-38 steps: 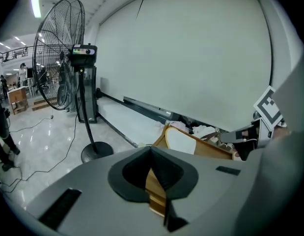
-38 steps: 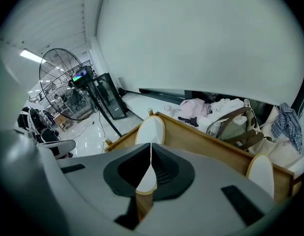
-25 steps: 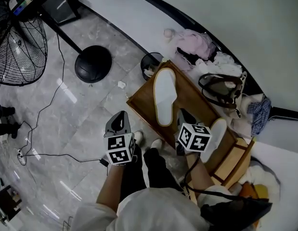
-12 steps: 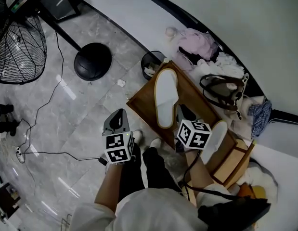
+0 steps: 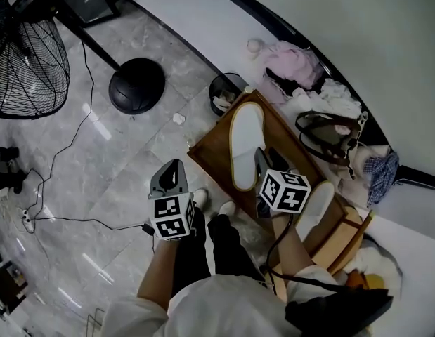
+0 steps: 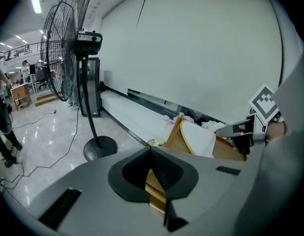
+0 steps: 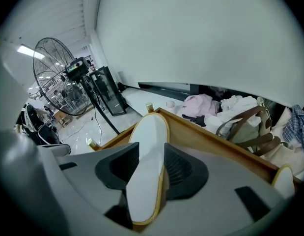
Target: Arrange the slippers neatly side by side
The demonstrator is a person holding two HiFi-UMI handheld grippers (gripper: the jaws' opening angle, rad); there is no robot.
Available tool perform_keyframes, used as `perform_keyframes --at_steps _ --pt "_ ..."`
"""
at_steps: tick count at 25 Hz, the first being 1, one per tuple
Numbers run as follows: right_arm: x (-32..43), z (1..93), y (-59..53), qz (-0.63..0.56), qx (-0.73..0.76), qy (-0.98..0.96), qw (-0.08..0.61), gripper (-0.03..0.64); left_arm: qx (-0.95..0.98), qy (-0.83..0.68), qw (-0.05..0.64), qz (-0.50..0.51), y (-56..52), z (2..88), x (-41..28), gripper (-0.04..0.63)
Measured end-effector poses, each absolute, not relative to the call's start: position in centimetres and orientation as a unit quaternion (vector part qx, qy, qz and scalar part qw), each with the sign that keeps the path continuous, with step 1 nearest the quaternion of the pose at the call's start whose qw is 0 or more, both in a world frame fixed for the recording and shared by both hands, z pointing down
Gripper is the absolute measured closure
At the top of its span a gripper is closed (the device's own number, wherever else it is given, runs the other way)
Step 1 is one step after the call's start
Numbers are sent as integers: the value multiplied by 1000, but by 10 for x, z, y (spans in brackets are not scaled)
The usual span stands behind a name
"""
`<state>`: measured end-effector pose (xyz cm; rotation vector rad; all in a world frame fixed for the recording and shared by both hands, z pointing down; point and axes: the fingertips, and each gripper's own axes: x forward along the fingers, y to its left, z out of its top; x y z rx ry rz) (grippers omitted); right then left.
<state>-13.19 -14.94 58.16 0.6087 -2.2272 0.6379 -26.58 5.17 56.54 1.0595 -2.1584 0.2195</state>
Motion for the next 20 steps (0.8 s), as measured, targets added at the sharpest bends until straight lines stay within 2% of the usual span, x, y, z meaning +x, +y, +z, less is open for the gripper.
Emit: perform_keyframes --at_steps 7,20 --pt "-142 596 -156 241 225 -865 379 436 405 -834 364 89 55 574 -271 578" --pt "-152 614 -156 254 215 -856 395 444 401 -833 368 95 54 580 -279 579"
